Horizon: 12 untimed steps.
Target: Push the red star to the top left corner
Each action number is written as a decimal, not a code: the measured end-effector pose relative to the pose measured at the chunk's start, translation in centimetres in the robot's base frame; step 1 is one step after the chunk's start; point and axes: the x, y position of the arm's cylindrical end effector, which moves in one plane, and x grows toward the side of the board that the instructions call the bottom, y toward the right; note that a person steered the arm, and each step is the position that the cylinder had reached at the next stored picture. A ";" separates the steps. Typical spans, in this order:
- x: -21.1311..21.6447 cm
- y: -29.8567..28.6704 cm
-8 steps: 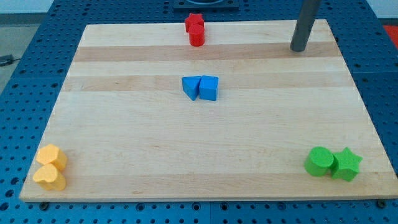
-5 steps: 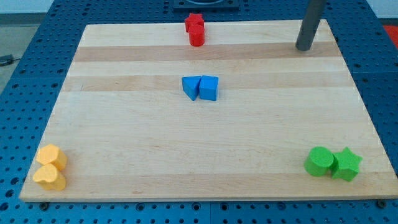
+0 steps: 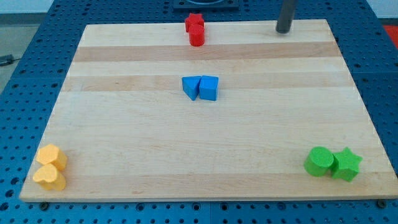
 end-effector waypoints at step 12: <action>-2.8 -21.9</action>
